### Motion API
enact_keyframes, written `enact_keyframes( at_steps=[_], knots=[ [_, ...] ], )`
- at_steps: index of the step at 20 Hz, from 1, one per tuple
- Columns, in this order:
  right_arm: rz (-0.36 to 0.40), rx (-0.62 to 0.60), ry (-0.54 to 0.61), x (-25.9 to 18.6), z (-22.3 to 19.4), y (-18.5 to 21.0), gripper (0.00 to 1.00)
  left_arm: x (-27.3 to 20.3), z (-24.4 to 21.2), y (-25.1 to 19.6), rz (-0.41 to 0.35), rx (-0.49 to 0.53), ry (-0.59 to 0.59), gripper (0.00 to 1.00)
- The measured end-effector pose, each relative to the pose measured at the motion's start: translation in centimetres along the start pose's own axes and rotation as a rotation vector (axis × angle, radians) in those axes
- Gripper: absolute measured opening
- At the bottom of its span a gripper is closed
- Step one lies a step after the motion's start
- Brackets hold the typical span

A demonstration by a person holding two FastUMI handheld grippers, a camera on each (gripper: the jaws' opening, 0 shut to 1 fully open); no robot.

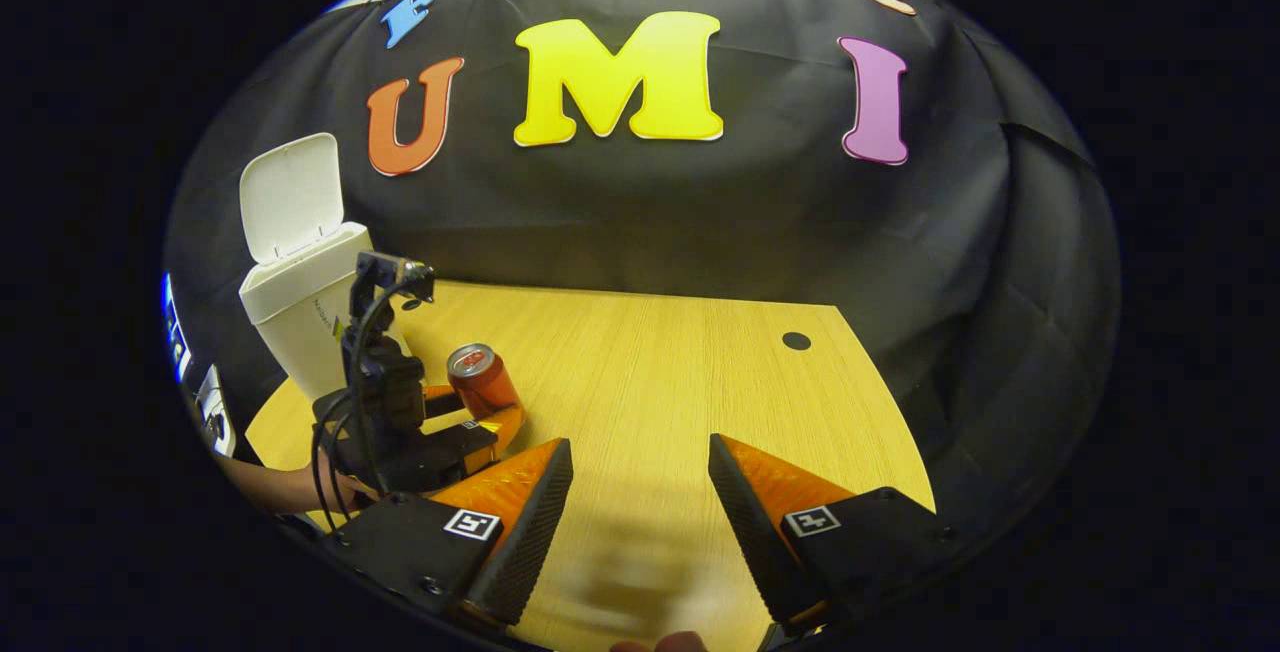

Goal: Press the lid of the desktop garbage bin to open it, pick up the crumpled paper on the desktop and throw it into the bin, then pick up the pop can on the desktop and drop it into the bin, and finally close the garbage bin lid.

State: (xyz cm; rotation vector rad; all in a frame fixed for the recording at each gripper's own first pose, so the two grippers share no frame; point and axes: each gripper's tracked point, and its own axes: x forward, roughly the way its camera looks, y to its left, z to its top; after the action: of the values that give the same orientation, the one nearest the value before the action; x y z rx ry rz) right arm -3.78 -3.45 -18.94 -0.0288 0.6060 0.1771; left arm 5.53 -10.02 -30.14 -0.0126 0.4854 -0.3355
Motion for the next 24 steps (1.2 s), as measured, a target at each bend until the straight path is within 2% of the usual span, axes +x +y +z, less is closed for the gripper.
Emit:
enact_keyframes(
  at_steps=[5,12,18,24],
  knots=[
    [-0.019,0.023,-0.056,-1.5,1.2,-1.1,0.88,-4.1,5.0,-0.6,0.015,-0.012,-0.063,0.86],
    [-0.015,0.057,-0.167,-3.0,4.5,-1.9,0.87,-10.4,13.0,2.0,0.108,-0.022,-0.182,0.85],
    [0.022,0.075,-0.218,-2.9,6.7,-1.0,0.86,-14.0,20.1,8.0,0.244,0.005,-0.308,0.85],
    [0.067,0.077,-0.226,-2.1,8.1,1.0,0.87,-16.5,20.6,16.7,0.421,-0.029,-0.325,0.85]
  ],
)
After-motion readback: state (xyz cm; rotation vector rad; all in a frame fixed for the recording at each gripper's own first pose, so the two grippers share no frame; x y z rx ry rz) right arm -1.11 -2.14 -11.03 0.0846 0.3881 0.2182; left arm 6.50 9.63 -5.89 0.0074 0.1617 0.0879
